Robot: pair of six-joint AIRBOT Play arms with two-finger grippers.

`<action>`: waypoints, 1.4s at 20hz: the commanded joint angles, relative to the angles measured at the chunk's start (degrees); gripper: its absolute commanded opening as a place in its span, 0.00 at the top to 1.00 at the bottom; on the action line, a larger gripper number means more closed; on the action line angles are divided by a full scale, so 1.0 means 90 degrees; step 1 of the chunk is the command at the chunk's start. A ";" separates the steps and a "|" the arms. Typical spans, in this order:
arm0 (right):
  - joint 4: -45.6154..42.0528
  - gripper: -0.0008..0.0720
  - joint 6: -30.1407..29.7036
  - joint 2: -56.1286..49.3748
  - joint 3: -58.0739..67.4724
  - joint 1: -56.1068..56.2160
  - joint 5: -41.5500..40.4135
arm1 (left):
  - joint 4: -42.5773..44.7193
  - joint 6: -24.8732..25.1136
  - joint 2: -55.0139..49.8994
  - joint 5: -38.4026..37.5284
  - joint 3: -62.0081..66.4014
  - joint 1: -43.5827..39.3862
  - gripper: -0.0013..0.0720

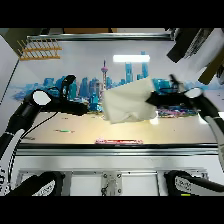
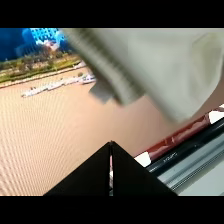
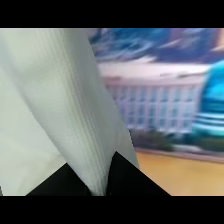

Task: Fold the clothes and pants, and hang the long-sleeved shirts on hangers.

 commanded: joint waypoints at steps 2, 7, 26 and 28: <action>-0.1554 0.97 0.0542 0.1093 0.0032 -0.2543 0.0087 | -0.0002 0.0000 0.0005 0.0002 -0.0002 -0.0002 0.96; -0.2407 0.97 0.0930 0.1392 -0.0126 -0.4388 0.0687 | -0.0002 -0.0005 0.0005 0.0015 -0.0002 -0.0002 0.96; -0.4520 0.13 0.1280 0.2766 -0.1205 -0.4515 0.1982 | 0.0002 0.0000 0.0005 0.0022 -0.0002 -0.0002 0.96; -0.3944 0.13 0.1265 0.3395 -0.1205 -0.4374 0.1722 | 0.0002 0.0000 0.0005 0.0027 -0.0002 -0.0002 0.96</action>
